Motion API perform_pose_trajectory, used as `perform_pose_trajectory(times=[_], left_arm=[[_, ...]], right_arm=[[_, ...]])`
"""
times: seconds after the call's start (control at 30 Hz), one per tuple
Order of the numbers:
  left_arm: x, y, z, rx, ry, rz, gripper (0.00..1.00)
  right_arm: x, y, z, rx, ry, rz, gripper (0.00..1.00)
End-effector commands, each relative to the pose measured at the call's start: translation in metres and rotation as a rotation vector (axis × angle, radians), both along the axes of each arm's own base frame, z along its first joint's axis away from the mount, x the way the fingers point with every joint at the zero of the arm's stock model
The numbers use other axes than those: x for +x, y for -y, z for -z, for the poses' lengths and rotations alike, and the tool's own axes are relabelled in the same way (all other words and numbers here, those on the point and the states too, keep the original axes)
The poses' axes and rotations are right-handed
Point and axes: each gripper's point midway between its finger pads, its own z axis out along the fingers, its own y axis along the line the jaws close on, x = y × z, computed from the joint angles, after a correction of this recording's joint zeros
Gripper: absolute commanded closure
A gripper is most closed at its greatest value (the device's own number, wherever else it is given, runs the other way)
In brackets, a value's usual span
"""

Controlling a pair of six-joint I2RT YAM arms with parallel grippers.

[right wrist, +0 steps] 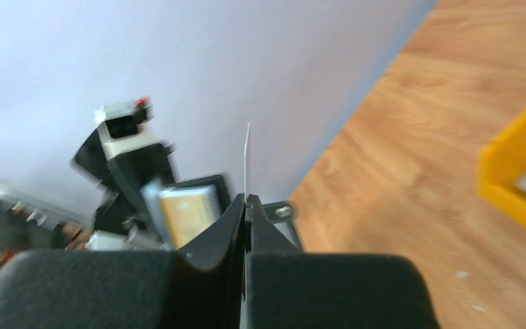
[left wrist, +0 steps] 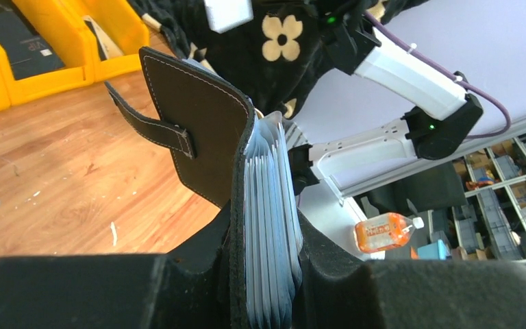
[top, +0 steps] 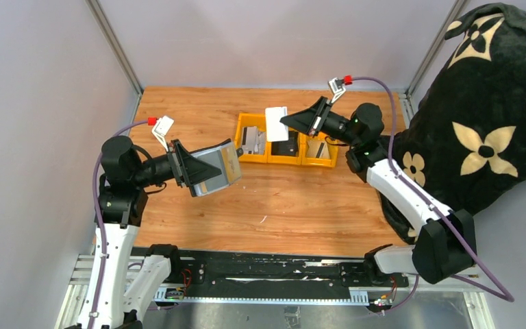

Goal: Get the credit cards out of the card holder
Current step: Remove the credit card from the card holder, then place the credit card in the storage box.

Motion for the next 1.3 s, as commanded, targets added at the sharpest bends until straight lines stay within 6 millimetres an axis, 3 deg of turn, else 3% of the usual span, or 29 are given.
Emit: perform_pose_trajectory(times=[0.0,0.23,0.53,0.7,0.87,1.0,1.27], left_arm=[[-0.019,0.004,-0.030,-0.030,0.104,0.073,0.88],[-0.020,0.006,-0.043,-0.050,0.122,0.111,0.93],[-0.013,0.006,-0.044,-0.031,0.088,0.110,0.96],[-0.015,0.005,-0.049,-0.042,0.104,0.093,0.97],[-0.011,0.005,-0.043,-0.059,0.056,0.067,0.96],[-0.018,0.006,-0.040,-0.057,0.062,0.095,0.94],[-0.027,0.005,-0.040,-0.046,0.071,0.103,0.93]], right_arm=[[0.047,0.025,0.042,-0.161,-0.050,0.192,1.00],[0.125,0.014,0.123,-0.319,-0.204,0.355,1.00],[0.184,-0.027,0.194,-0.415,-0.288,0.402,1.00],[0.198,-0.041,0.221,-0.446,-0.327,0.426,1.00],[0.210,-0.070,0.241,-0.506,-0.350,0.442,1.00],[0.213,-0.092,0.257,-0.550,-0.354,0.459,1.00],[0.211,-0.104,0.270,-0.647,-0.336,0.478,0.78]])
